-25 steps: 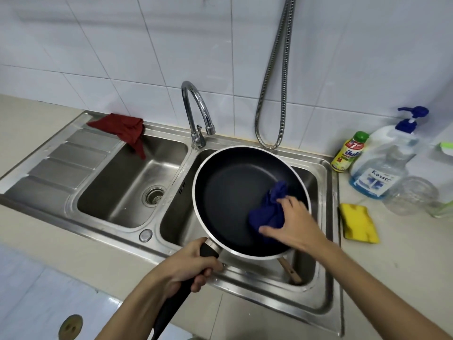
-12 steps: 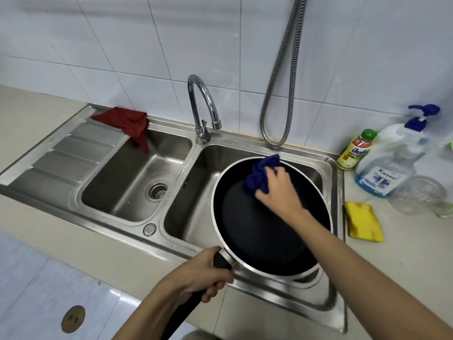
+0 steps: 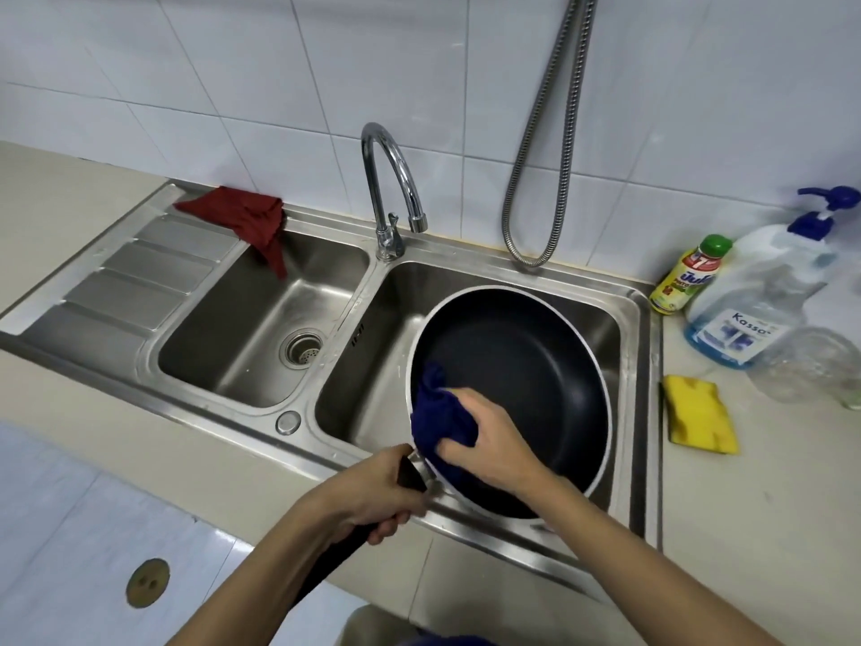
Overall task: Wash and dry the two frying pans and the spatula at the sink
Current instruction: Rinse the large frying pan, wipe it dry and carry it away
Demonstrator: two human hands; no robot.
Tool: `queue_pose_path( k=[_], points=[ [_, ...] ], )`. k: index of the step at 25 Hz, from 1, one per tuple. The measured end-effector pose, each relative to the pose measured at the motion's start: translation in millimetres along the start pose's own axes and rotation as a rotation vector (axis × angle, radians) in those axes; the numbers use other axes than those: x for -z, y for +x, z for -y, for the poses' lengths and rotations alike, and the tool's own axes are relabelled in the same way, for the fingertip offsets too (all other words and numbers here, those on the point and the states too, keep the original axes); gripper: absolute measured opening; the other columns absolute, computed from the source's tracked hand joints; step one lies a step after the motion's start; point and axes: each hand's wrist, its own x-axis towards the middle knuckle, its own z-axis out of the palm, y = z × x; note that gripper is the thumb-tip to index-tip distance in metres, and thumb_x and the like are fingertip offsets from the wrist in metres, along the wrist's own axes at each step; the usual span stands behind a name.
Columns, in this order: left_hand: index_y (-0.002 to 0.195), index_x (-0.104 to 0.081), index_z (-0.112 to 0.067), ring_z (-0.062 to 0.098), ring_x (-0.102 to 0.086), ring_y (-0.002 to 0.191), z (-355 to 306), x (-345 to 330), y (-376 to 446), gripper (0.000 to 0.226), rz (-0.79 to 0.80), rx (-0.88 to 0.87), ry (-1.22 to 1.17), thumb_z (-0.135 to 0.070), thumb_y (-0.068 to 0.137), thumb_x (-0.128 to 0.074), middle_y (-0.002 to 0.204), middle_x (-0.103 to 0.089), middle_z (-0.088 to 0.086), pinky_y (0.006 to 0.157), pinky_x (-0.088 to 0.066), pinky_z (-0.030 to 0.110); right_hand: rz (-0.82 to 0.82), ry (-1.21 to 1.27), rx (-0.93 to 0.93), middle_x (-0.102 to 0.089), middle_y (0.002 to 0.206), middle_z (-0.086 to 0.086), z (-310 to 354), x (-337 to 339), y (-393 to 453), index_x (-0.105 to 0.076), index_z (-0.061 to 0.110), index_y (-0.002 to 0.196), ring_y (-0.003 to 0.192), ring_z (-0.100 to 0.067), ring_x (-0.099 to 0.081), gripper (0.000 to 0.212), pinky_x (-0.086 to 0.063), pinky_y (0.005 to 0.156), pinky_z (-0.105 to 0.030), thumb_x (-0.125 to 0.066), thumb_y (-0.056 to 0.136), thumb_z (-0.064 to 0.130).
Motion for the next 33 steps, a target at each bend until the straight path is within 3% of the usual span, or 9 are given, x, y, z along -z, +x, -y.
queue_pose_path(
  k=[4, 9, 12, 15, 19, 22, 27, 30, 33],
  points=[
    [0.099, -0.048, -0.008, 0.009, -0.037, 0.035, 5, -6, -6, 0.022, 0.030, 0.024, -0.002, 0.000, 0.081, -0.059, 0.057, -0.047, 0.005, 0.034, -0.030, 0.019, -0.309, -0.384, -0.015, -0.050, 0.127, -0.009, -19, 27, 66, -0.048, 0.007, 0.133, 0.114, -0.020, -0.048, 0.065, -0.039, 0.099, -0.029, -0.071, 0.075, 0.023],
    [0.105, -0.048, -0.001, 0.011, -0.037, 0.037, 2, 0, -1, 0.028, -0.062, 0.000, -0.163, 0.003, 0.080, -0.059, 0.054, -0.047, 0.004, 0.034, -0.030, 0.020, -0.195, -0.933, -0.179, -0.048, 0.125, -0.018, -59, 96, 69, -0.044, 0.005, 0.136, 0.116, -0.037, -0.048, 0.068, -0.043, 0.096, -0.042, -0.068, 0.076, 0.030],
    [0.114, -0.046, -0.001, 0.011, -0.036, 0.035, -1, 10, 4, 0.037, -0.112, -0.007, -0.174, 0.004, 0.081, -0.060, 0.053, -0.046, 0.005, 0.032, -0.029, 0.019, -0.040, -0.811, -0.200, -0.055, 0.119, -0.015, -59, 91, 28, -0.051, 0.010, 0.131, 0.111, -0.034, -0.055, 0.077, -0.044, 0.097, -0.037, -0.061, 0.064, 0.047],
    [0.114, -0.044, -0.003, 0.011, -0.035, 0.034, -4, 8, 6, 0.037, -0.134, 0.006, -0.096, 0.004, 0.081, -0.059, 0.053, -0.045, 0.005, 0.032, -0.028, 0.019, 0.187, -0.515, 0.021, -0.057, 0.120, -0.003, -31, 44, -4, -0.057, 0.017, 0.128, 0.112, -0.017, -0.056, 0.068, -0.040, 0.099, -0.022, -0.059, 0.064, 0.042],
    [0.110, -0.045, 0.001, 0.011, -0.039, 0.036, -5, 10, -1, 0.031, -0.070, 0.027, 0.102, 0.000, 0.083, -0.060, 0.054, -0.047, 0.005, 0.033, -0.031, 0.021, -0.035, -0.448, 0.182, -0.049, 0.129, 0.000, -4, 2, 36, -0.047, 0.018, 0.136, 0.117, -0.016, -0.046, 0.067, -0.042, 0.099, -0.030, -0.063, 0.073, 0.034],
    [0.105, -0.047, 0.000, 0.011, -0.038, 0.035, -5, 17, -7, 0.027, -0.055, 0.052, 0.081, 0.000, 0.082, -0.061, 0.054, -0.048, 0.004, 0.033, -0.031, 0.021, -0.190, -0.628, -0.015, -0.049, 0.127, -0.008, -16, 32, 80, -0.043, 0.014, 0.137, 0.114, -0.028, -0.047, 0.068, -0.046, 0.090, -0.040, -0.065, 0.075, 0.031],
    [0.110, -0.045, 0.005, 0.013, -0.035, 0.035, -7, 28, -9, 0.034, -0.081, 0.016, -0.071, 0.000, 0.081, -0.062, 0.054, -0.046, 0.005, 0.034, -0.028, 0.019, -0.036, -1.151, -0.128, -0.051, 0.121, -0.014, -41, 101, 75, -0.043, 0.008, 0.128, 0.109, -0.033, -0.052, 0.056, -0.046, 0.090, -0.042, -0.057, 0.081, 0.036],
    [0.108, -0.044, 0.002, 0.013, -0.035, 0.035, -12, 32, -3, 0.031, -0.118, -0.003, -0.073, 0.002, 0.082, -0.061, 0.054, -0.047, 0.006, 0.034, -0.028, 0.019, 0.081, -0.923, -0.201, -0.056, 0.117, -0.014, -38, 87, 29, -0.045, 0.008, 0.122, 0.106, -0.033, -0.057, 0.058, -0.047, 0.088, -0.039, -0.059, 0.078, 0.044],
    [0.111, -0.044, -0.004, 0.013, -0.036, 0.036, -15, 21, 5, 0.034, -0.140, 0.009, 0.001, 0.003, 0.081, -0.059, 0.055, -0.048, 0.007, 0.035, -0.029, 0.021, 0.177, -0.470, -0.099, -0.052, 0.128, -0.009, -11, 31, -10, -0.042, 0.012, 0.133, 0.115, -0.025, -0.053, 0.062, -0.041, 0.097, -0.032, -0.063, 0.080, 0.035]
  ],
)
